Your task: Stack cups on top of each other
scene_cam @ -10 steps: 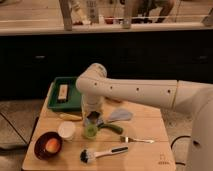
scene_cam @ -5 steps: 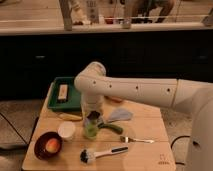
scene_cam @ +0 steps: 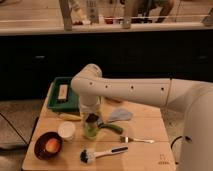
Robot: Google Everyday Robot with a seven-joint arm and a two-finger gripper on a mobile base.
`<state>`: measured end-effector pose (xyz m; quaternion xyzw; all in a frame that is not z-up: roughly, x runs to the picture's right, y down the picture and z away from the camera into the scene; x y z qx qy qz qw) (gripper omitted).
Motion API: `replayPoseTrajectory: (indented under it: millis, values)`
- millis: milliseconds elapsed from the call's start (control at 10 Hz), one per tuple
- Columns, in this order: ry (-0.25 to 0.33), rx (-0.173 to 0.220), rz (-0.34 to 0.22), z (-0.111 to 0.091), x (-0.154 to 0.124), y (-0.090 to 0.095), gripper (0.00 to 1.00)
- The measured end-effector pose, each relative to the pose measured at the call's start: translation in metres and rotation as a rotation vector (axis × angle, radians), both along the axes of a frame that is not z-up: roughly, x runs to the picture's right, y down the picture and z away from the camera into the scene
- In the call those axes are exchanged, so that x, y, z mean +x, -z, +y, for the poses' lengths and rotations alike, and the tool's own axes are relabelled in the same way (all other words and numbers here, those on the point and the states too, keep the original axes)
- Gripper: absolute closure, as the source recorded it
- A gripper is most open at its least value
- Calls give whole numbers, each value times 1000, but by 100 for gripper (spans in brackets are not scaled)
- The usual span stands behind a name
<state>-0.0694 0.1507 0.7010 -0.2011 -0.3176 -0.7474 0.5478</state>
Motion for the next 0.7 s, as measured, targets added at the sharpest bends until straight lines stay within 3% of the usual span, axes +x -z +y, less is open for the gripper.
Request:
replayPoseTrajectory:
  millis: [700]
  values:
    - [-11,-26,-15,19,2,-8,100]
